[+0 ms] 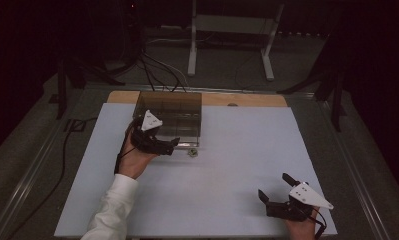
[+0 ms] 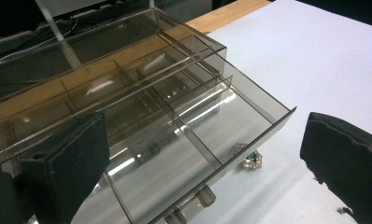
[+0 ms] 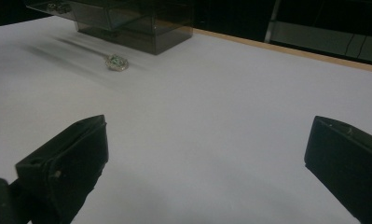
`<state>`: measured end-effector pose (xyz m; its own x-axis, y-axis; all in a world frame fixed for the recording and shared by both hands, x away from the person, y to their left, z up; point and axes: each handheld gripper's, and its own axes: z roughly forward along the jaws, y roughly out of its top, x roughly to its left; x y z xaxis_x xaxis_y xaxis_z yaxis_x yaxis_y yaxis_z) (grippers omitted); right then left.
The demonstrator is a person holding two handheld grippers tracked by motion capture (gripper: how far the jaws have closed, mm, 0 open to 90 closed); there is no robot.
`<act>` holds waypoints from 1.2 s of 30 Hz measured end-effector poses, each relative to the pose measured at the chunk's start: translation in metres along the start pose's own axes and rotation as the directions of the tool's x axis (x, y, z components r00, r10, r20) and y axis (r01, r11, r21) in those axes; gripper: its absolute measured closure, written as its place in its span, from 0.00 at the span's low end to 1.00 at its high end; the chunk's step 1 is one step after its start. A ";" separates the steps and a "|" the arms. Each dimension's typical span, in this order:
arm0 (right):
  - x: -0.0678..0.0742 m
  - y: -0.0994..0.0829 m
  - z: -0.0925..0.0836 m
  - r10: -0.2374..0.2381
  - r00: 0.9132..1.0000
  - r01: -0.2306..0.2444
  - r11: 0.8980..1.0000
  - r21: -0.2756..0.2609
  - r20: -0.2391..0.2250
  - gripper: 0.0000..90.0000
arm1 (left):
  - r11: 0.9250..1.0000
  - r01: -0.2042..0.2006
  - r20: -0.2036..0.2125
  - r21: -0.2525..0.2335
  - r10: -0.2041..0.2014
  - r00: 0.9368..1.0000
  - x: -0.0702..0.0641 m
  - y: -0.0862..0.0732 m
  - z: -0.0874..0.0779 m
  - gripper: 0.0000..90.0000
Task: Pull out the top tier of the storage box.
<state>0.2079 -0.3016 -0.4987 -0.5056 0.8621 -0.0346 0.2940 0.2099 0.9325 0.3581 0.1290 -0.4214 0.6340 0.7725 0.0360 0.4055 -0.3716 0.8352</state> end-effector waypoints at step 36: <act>-0.002 0.000 0.000 0.009 1.000 -0.009 1.000 0.001 0.010 0.00 | 1.000 0.010 0.054 -0.022 -0.009 0.998 -0.030 -0.009 0.012 0.02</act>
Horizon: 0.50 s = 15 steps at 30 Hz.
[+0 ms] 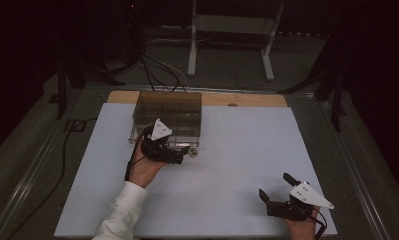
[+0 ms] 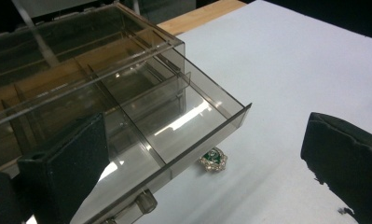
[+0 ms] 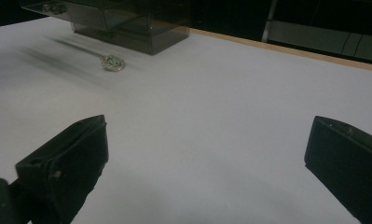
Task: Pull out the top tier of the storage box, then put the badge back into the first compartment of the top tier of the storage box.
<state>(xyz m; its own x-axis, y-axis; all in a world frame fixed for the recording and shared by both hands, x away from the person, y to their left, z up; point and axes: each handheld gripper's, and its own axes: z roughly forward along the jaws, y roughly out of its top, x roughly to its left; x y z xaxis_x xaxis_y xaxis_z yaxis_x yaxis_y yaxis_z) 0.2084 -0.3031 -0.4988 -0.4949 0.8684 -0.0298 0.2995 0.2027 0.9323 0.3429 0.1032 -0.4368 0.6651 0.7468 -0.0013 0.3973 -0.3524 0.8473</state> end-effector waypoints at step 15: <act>0.001 0.000 0.000 -0.001 1.000 0.001 1.000 0.001 -0.002 0.00 | 1.000 0.013 0.037 0.004 -0.013 0.999 -0.012 -0.009 0.008 0.02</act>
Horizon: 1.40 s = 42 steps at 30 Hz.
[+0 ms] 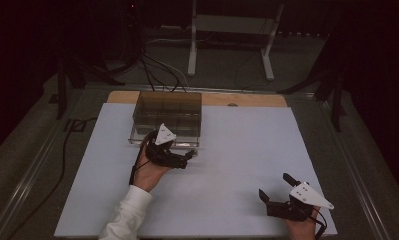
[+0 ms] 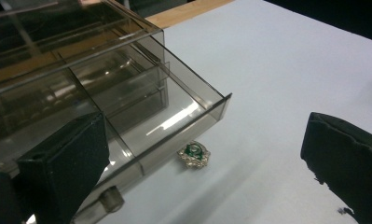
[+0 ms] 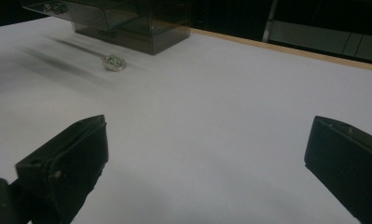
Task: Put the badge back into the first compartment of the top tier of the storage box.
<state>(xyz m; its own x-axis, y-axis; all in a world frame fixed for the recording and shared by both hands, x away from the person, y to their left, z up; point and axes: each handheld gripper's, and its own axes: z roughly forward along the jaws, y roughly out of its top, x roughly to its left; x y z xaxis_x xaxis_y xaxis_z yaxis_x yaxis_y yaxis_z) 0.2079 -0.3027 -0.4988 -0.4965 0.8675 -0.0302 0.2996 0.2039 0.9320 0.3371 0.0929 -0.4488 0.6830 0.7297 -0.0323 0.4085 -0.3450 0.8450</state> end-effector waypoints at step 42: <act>0.000 0.000 0.000 0.002 1.000 -0.002 1.000 -0.003 -0.003 0.00 | 0.999 0.019 0.009 0.030 -0.019 1.000 -0.026 -0.027 0.024 0.03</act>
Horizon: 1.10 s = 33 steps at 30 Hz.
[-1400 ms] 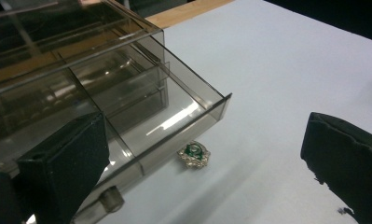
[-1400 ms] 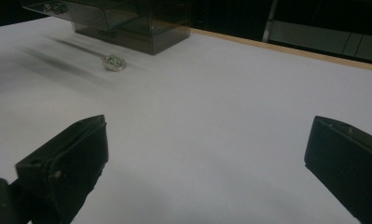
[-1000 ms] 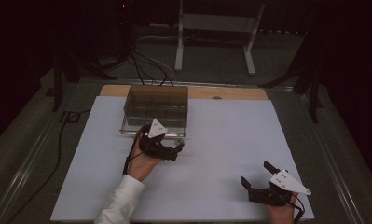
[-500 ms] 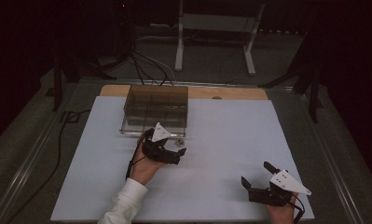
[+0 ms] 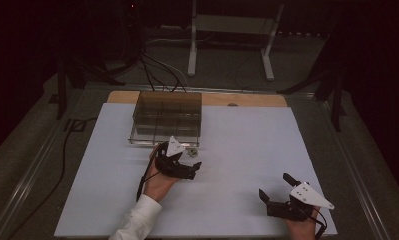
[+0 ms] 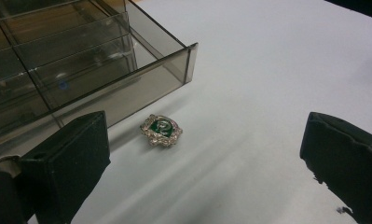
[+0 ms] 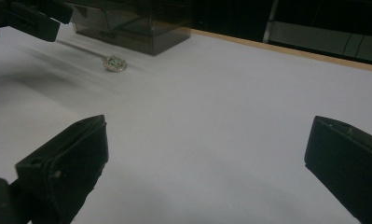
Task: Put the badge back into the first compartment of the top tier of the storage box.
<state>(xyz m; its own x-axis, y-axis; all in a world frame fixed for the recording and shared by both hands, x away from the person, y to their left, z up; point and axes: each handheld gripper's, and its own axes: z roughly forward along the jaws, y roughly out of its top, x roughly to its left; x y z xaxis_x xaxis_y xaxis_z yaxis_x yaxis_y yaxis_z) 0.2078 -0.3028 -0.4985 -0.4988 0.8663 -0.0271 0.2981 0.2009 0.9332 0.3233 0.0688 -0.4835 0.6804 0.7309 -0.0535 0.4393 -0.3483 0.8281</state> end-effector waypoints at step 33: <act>0.000 0.000 0.000 -0.002 1.000 0.002 1.000 -0.001 -0.002 0.00 | 0.998 0.039 -0.037 0.058 -0.037 0.999 0.002 -0.016 0.039 0.13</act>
<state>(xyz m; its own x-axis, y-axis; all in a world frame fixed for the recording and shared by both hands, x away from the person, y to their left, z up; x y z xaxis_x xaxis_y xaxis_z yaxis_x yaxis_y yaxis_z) 0.2078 -0.3028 -0.4985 -0.5010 0.8650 -0.0280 0.2968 0.2021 0.9333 0.3404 0.0530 -0.5183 0.6416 0.7644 -0.0635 0.4986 -0.3527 0.7918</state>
